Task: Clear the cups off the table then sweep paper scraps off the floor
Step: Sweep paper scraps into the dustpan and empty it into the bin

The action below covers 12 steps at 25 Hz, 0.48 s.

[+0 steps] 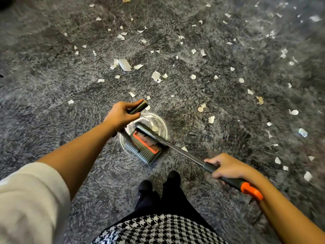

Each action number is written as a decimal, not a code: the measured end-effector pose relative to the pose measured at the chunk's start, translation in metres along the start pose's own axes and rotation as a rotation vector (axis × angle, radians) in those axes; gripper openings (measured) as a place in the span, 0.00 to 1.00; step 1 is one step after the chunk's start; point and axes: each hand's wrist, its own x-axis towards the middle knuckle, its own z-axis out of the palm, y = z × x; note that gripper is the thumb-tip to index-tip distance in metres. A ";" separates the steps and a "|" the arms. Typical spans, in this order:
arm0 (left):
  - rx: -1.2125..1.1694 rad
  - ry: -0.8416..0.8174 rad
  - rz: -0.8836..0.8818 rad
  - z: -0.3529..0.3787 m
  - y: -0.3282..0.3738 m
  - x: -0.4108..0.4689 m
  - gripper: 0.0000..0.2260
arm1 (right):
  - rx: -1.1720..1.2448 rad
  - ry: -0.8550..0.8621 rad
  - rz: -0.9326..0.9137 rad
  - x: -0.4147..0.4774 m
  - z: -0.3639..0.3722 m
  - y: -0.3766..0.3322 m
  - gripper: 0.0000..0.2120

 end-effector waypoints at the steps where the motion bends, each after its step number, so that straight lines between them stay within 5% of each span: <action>1: 0.003 0.002 -0.001 0.000 0.000 -0.001 0.22 | 0.018 0.017 -0.006 -0.005 0.001 0.002 0.28; 7: -0.061 0.003 0.095 0.007 0.004 -0.011 0.22 | 0.134 0.086 -0.021 -0.026 0.016 0.024 0.31; 12: 0.021 -0.137 0.189 0.011 0.005 -0.018 0.23 | 0.288 0.224 0.067 -0.027 0.031 0.042 0.23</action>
